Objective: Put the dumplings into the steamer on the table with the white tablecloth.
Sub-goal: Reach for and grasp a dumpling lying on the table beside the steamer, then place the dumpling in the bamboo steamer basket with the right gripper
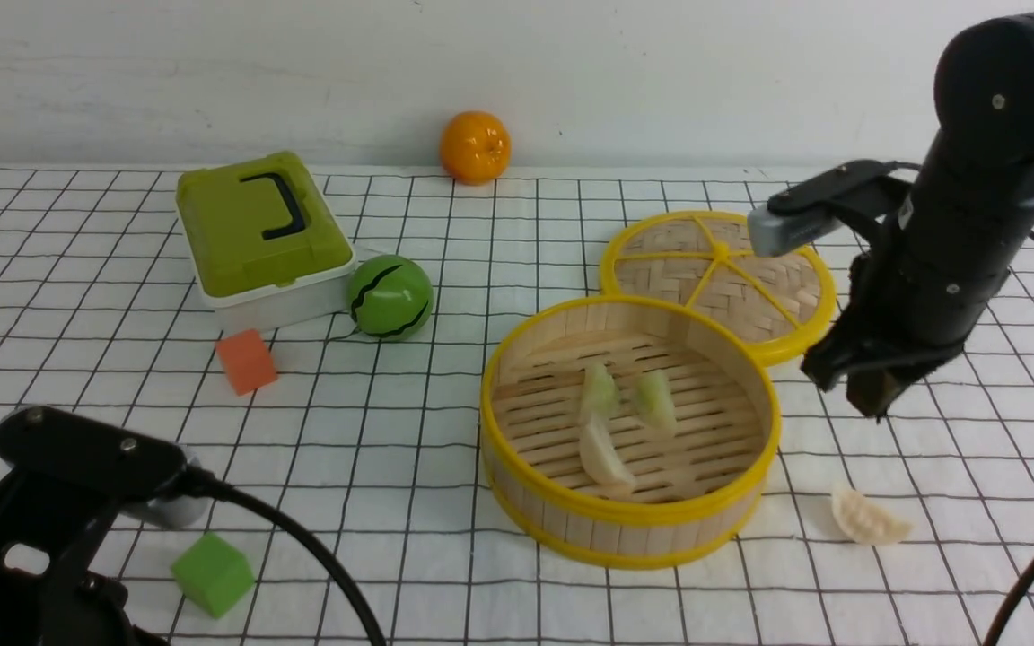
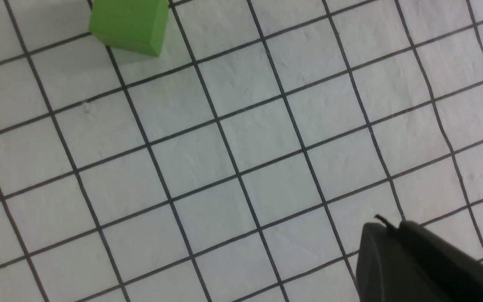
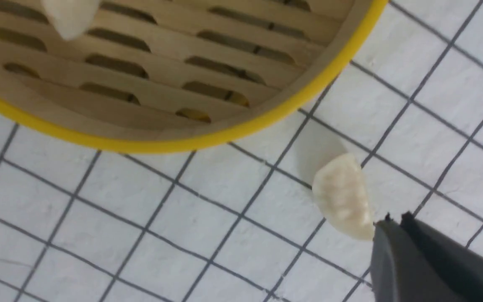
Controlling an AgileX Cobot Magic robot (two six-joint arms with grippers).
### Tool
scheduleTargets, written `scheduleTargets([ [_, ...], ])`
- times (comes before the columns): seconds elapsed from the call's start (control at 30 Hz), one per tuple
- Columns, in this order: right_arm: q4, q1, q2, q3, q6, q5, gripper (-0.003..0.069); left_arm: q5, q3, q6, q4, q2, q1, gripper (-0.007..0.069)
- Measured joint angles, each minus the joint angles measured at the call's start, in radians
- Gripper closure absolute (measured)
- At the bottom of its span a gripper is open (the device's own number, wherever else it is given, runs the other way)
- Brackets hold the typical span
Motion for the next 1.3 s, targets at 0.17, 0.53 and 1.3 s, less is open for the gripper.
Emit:
scheduleTargets([
  [0.17, 0.069, -0.046, 0.0, 0.129, -0.137, -0.075, 0.0489, -0.004, 0.0, 0.0, 0.0, 0.0, 0.0, 0.0587],
  [0.53, 0.069, -0.056, 0.01, 0.338, -0.308, -0.425, 0.0081, -0.046, 0.0, 0.0, 0.0, 0.0, 0.0, 0.0585],
  [1.3, -0.009, -0.001, -0.01, 0.133, 0.009, -0.205, 0.0386, -0.031, 0.0, 0.0, -0.011, 0.0, 0.0, 0.0585],
])
